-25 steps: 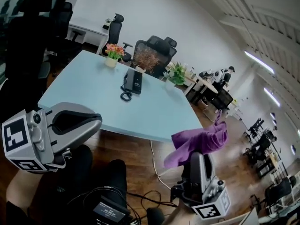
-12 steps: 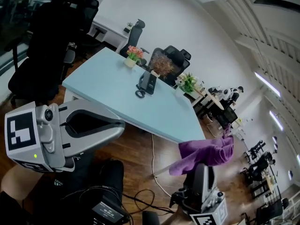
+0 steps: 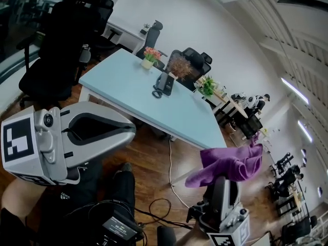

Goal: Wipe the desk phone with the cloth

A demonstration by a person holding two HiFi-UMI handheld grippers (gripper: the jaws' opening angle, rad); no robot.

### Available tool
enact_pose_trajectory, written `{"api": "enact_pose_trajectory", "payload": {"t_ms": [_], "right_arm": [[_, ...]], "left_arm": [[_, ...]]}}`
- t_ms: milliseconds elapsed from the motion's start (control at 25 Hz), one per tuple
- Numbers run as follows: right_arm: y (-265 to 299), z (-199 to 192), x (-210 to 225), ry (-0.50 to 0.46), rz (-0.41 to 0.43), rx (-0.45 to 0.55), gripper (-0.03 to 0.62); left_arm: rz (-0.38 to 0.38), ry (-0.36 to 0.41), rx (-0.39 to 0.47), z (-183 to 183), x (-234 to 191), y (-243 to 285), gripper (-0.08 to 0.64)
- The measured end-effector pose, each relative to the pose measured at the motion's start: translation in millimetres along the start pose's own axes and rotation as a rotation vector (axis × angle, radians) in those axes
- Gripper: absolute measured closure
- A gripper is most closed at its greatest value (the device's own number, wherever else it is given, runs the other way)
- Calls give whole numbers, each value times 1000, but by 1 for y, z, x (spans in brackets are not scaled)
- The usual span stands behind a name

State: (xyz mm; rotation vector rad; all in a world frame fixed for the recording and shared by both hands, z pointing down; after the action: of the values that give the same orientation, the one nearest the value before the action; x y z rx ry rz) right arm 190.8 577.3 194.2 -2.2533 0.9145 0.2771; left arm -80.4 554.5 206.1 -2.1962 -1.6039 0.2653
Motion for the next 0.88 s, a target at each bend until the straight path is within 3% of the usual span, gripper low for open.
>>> {"api": "enact_pose_trajectory", "payload": {"t_ms": [160, 480, 880], "right_arm": [[-1, 1, -5, -24, 16, -1, 518], [17, -14, -11, 16, 50, 13, 518], [-1, 9, 4, -18, 29, -18, 518]], "left_arm": [[7, 2, 8, 1, 0, 0, 568], [16, -6, -3, 3, 1, 2, 568], [27, -16, -16, 4, 2, 4, 568]]}}
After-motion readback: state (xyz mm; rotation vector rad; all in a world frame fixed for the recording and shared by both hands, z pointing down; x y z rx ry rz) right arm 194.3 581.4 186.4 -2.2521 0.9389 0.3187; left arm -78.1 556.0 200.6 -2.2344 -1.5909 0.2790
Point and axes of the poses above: the fingertips, and each gripper's own axes: y forward along the fingers, x to its right, z out of its top, the point moved 5 cm from there along -y, backward along the fingers, and after that the axes turned 13 degrees about -y, right-handed, at the moved point
